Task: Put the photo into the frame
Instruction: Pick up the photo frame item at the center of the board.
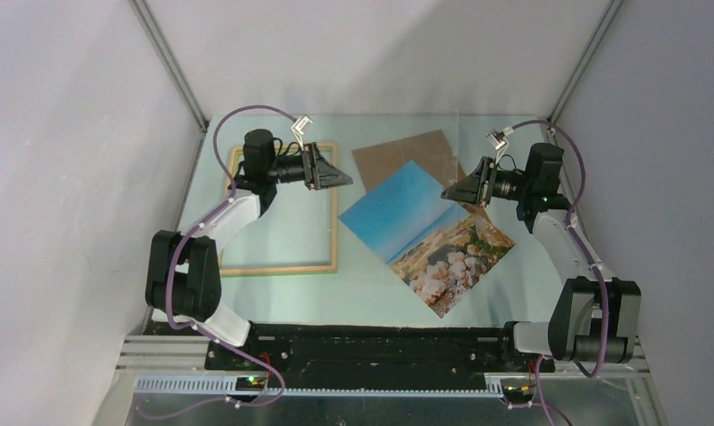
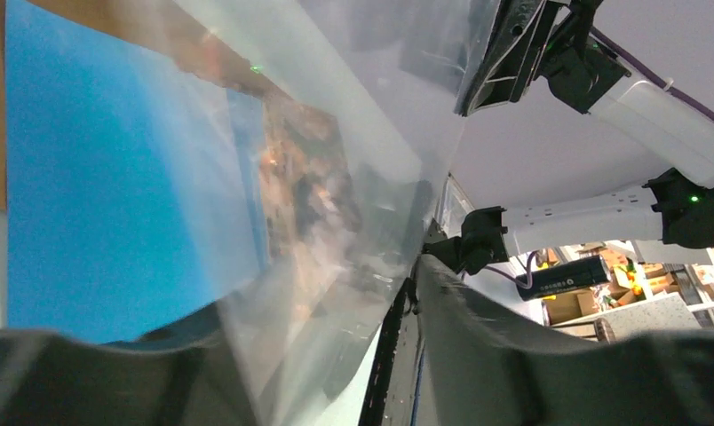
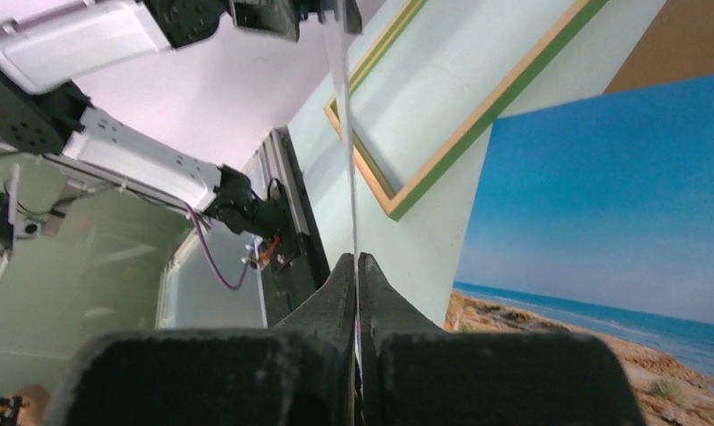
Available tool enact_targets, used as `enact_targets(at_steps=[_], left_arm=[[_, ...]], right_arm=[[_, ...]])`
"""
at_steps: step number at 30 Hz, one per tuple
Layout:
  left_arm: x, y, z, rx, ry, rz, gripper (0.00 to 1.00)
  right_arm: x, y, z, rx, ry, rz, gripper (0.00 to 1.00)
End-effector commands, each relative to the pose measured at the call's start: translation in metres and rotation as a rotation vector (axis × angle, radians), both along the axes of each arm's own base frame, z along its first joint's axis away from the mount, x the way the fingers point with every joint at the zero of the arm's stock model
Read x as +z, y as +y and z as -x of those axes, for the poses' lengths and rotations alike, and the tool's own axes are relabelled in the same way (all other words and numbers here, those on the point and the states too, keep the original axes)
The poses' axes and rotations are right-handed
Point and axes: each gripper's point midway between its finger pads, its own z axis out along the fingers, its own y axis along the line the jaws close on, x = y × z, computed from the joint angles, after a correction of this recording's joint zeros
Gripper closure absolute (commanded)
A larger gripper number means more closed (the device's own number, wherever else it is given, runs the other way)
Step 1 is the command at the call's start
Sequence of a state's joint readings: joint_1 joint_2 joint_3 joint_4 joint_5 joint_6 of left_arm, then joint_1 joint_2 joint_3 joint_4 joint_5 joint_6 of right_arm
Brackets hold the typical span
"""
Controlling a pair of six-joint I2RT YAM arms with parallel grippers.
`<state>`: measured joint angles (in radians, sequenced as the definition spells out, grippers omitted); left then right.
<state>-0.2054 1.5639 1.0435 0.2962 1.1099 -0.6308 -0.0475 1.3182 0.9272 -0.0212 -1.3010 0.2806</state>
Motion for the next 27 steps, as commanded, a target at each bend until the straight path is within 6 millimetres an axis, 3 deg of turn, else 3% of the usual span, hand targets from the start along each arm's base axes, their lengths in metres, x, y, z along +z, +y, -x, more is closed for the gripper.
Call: enact_targets(at_steps=[1,6,14,17,19,21,22,24,27], left_arm=[[0.013,0.002,-0.004,-0.006,-0.029,0.020,0.38],[0.008,0.006,-0.004,0.001,-0.015,0.018,0.25],[-0.003,0.007,-0.005,0.002,0.028,0.016,0.23],[-0.007,0.006,-0.009,0.004,0.044,0.014,0.38],[-0.008,0.005,-0.010,0.000,0.053,0.016,0.54],[-0.006,0.003,-0.011,-0.016,0.054,0.022,0.77],[-0.003,0.001,-0.011,-0.021,0.052,0.025,0.92],[0.002,0.000,-0.011,-0.025,0.049,0.031,0.99],[0.007,-0.002,-0.011,-0.024,0.049,0.041,1.00]], right_arm=[[0.034,0.003,-0.011,-0.061,-0.056,-0.055,1.00],[0.042,0.000,-0.023,-0.139,-0.042,-0.087,1.00],[0.038,-0.004,-0.039,-0.232,0.014,-0.125,1.00],[0.032,-0.002,-0.041,-0.222,0.032,-0.131,1.00],[0.029,0.001,-0.039,-0.194,0.034,-0.137,1.00],[0.026,0.004,-0.038,-0.171,0.033,-0.139,1.00],[0.024,0.006,-0.038,-0.162,0.032,-0.137,1.00],[0.022,0.009,-0.037,-0.143,0.029,-0.131,0.95],[0.019,0.013,-0.034,-0.123,0.024,-0.122,0.87]])
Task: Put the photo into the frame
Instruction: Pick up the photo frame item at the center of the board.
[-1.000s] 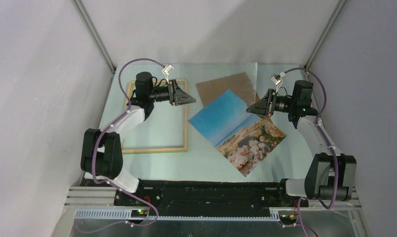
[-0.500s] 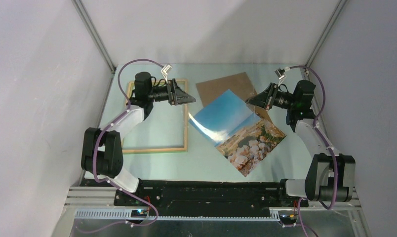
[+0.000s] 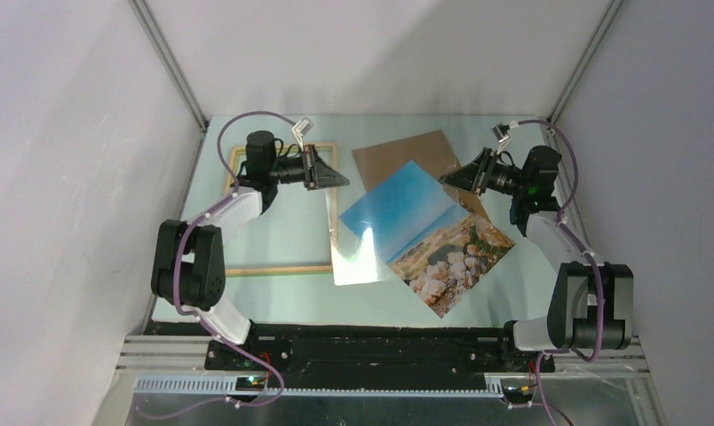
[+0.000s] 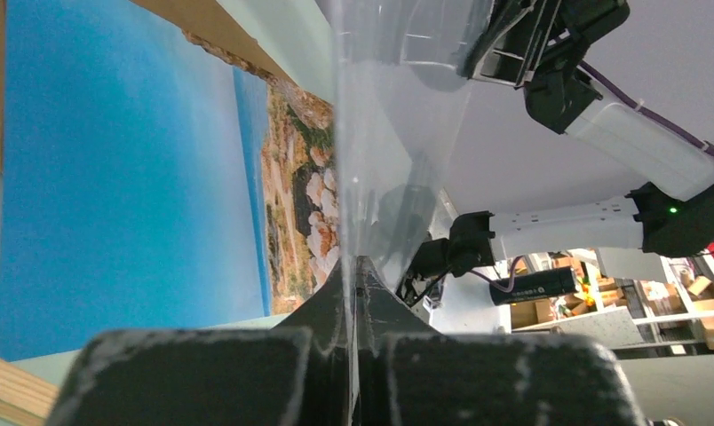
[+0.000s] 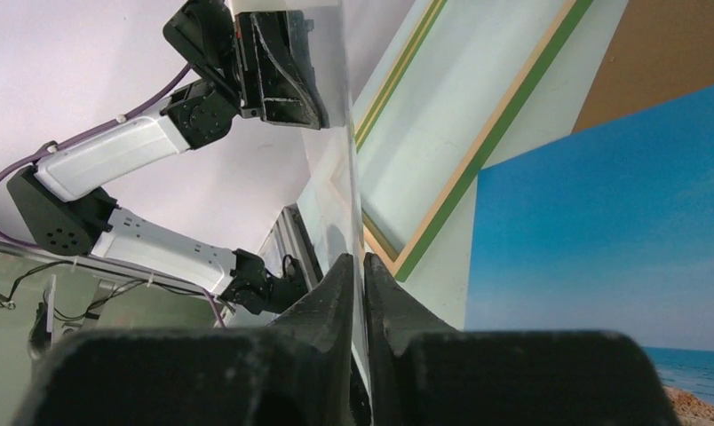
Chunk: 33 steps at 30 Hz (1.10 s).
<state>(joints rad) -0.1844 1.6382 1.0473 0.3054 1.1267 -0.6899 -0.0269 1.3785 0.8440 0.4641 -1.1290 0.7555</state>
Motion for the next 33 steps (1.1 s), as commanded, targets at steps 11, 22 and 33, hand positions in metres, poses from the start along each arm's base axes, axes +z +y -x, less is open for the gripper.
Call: enact_targets(at_steps=[11,22,33], left_arm=[[0.037,-0.008,-0.002,-0.038,-0.066,0.069,1.00],[0.039,-0.010,-0.006,-0.044,-0.057,0.084,0.78],[0.027,-0.011,0.001,-0.040,-0.043,0.072,0.29]], right_arm=[[0.009,0.022,0.018,0.114,-0.089,0.010,0.80],[0.021,0.015,0.017,0.097,-0.074,-0.023,1.00],[0.049,-0.008,0.010,-0.053,-0.086,-0.098,1.00]])
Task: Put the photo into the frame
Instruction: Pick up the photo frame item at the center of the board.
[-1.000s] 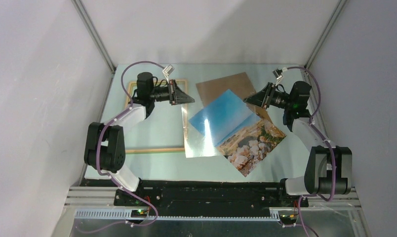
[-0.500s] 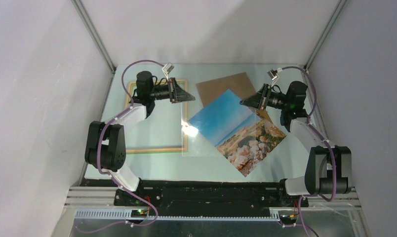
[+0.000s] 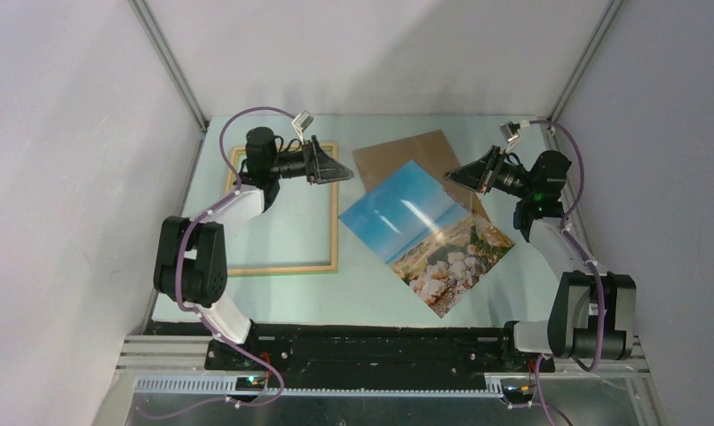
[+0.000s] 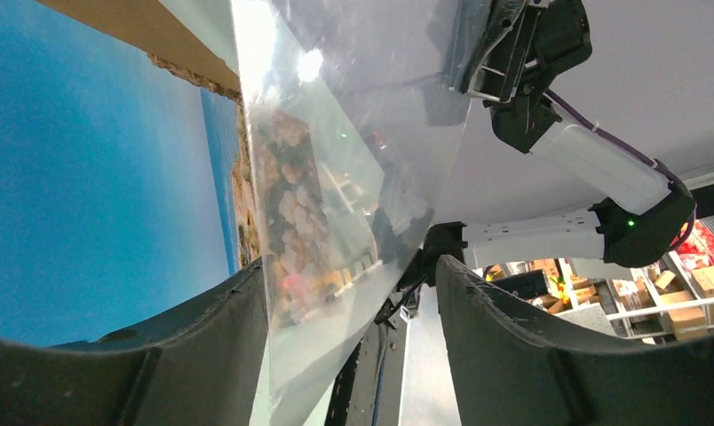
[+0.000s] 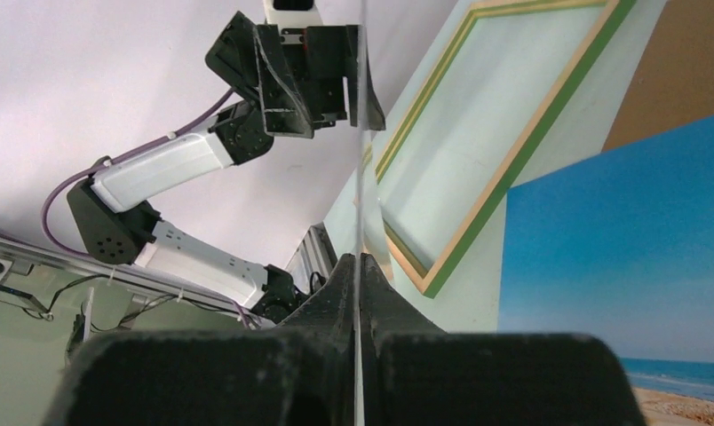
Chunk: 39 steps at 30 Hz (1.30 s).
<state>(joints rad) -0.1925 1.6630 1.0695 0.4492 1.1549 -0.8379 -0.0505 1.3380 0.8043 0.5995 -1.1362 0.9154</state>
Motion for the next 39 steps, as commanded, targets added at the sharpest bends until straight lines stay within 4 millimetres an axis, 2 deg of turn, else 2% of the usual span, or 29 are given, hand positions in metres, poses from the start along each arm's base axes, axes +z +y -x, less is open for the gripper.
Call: enact_targets(at_steps=[1,7,10,12,18,28,30,31,32,33,36,38,39], left_arm=[[0.005,-0.006,0.006,-0.022,-0.048,0.006,0.29],[0.000,-0.023,0.012,-0.060,-0.045,0.002,0.28],[0.000,-0.029,0.014,-0.072,-0.045,0.002,0.31],[-0.001,-0.031,0.016,-0.078,-0.044,0.001,0.37],[0.005,-0.030,0.020,-0.085,-0.052,0.007,0.64],[0.020,-0.030,0.021,-0.095,-0.077,0.023,0.99],[0.022,-0.027,0.020,-0.089,-0.070,0.025,1.00],[0.022,-0.024,0.019,-0.086,-0.065,0.026,1.00],[0.023,-0.019,0.017,-0.072,-0.058,0.028,1.00],[0.024,-0.015,0.017,-0.069,-0.055,0.030,1.00],[0.028,0.007,0.013,-0.036,-0.055,0.034,1.00],[0.030,0.019,0.014,-0.027,-0.053,0.037,1.00],[0.032,0.023,0.015,-0.025,-0.048,0.039,1.00]], right_arm=[[0.030,-0.003,0.002,-0.042,-0.090,-0.032,1.00],[0.031,-0.005,0.001,-0.048,-0.081,-0.043,1.00],[0.030,-0.008,0.000,-0.061,-0.079,-0.046,1.00],[0.029,-0.011,-0.002,-0.073,-0.076,-0.048,1.00],[0.021,-0.015,-0.005,-0.093,-0.069,-0.037,1.00],[-0.003,-0.007,-0.002,-0.096,-0.074,0.034,1.00],[-0.006,-0.006,-0.001,-0.098,-0.074,0.048,0.94],[-0.009,-0.007,-0.001,-0.103,-0.064,0.052,0.84],[-0.010,-0.007,0.000,-0.107,-0.065,0.062,0.77],[-0.010,-0.009,-0.001,-0.116,-0.067,0.068,0.66],[-0.015,-0.010,0.001,-0.132,-0.069,0.099,0.46],[-0.016,-0.009,0.002,-0.139,-0.082,0.114,0.20],[-0.014,-0.008,0.002,-0.141,-0.095,0.119,0.13]])
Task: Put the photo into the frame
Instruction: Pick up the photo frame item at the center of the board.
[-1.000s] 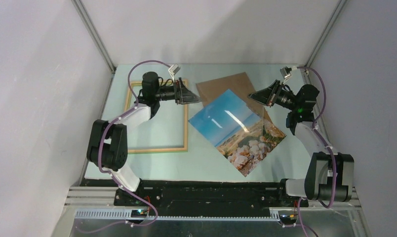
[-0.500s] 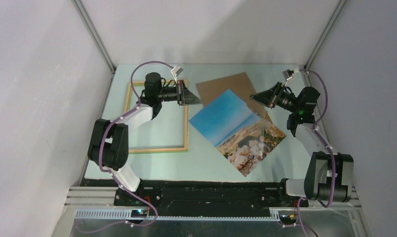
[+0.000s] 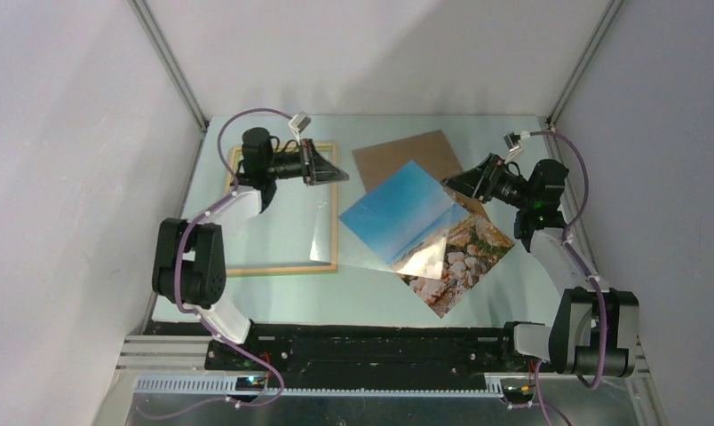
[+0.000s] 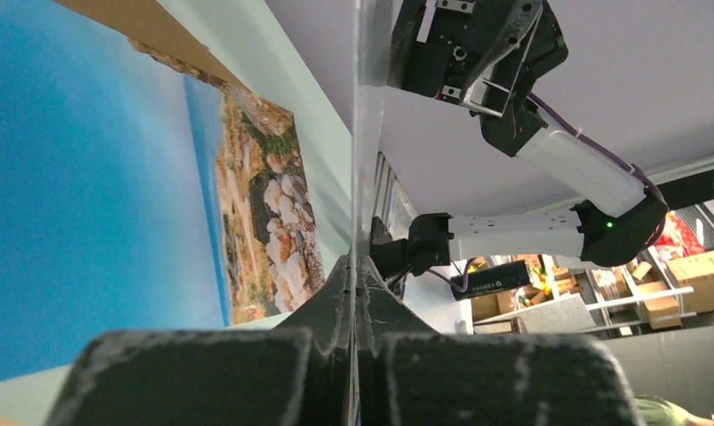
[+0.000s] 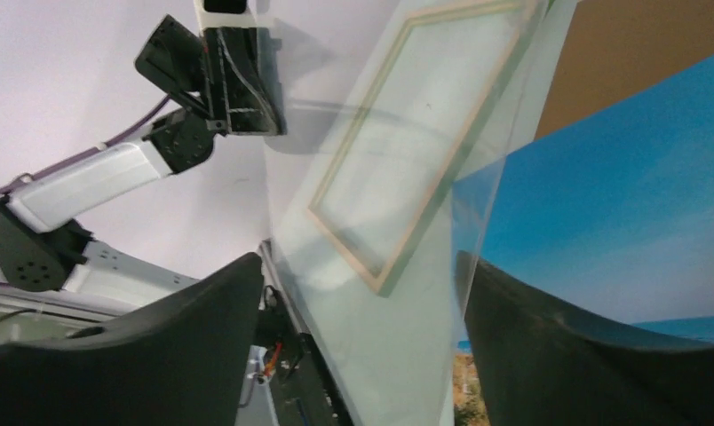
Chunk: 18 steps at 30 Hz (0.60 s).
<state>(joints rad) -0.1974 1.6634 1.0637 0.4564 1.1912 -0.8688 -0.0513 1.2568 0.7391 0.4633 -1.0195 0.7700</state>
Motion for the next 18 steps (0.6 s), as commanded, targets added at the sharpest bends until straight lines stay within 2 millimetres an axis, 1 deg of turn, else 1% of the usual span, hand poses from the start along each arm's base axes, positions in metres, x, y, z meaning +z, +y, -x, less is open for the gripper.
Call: enact_targets(at_steps=[1,2,3,4,5,6,7,8,9,10,14,18], left_arm=[[0.033,0.033,0.007,0.023,-0.080,0.031,1.00],[0.036,0.038,0.008,0.028,-0.075,0.034,1.00],[0.038,0.046,0.008,0.040,-0.075,0.035,1.00],[0.042,0.051,0.010,0.050,-0.076,0.037,1.00],[0.041,0.060,0.009,0.066,-0.069,0.037,1.00],[0.045,0.064,0.012,0.072,-0.066,0.039,1.00],[0.044,0.076,0.009,0.099,-0.059,0.040,1.00],[0.048,0.081,0.011,0.111,-0.058,0.042,1.00],[0.047,0.092,0.010,0.133,-0.051,0.042,1.00],[0.050,0.101,0.010,0.157,-0.054,0.042,1.00],[0.050,0.127,0.013,0.223,-0.023,0.043,1.00],[0.044,0.143,0.010,0.283,0.015,0.043,1.00]], right_arm=[[0.007,0.001,0.003,-0.023,-0.096,0.069,0.04],[0.009,0.002,0.004,-0.030,-0.110,0.077,0.02],[0.009,0.002,0.005,-0.032,-0.125,0.092,0.01],[0.010,0.004,0.006,-0.035,-0.135,0.100,0.01],[0.009,0.004,0.006,-0.039,-0.142,0.114,0.01],[0.010,0.004,0.005,-0.050,-0.150,0.122,0.01],[0.008,0.011,0.008,-0.030,-0.151,0.140,0.01],[0.007,0.011,0.007,-0.038,-0.169,0.163,0.01],[0.007,0.016,0.009,-0.025,-0.158,0.174,0.01],[0.005,0.016,0.006,-0.035,-0.170,0.197,0.01],[-0.002,0.027,0.005,-0.012,-0.156,0.251,0.01],[-0.006,0.036,0.001,0.011,-0.164,0.288,0.02]])
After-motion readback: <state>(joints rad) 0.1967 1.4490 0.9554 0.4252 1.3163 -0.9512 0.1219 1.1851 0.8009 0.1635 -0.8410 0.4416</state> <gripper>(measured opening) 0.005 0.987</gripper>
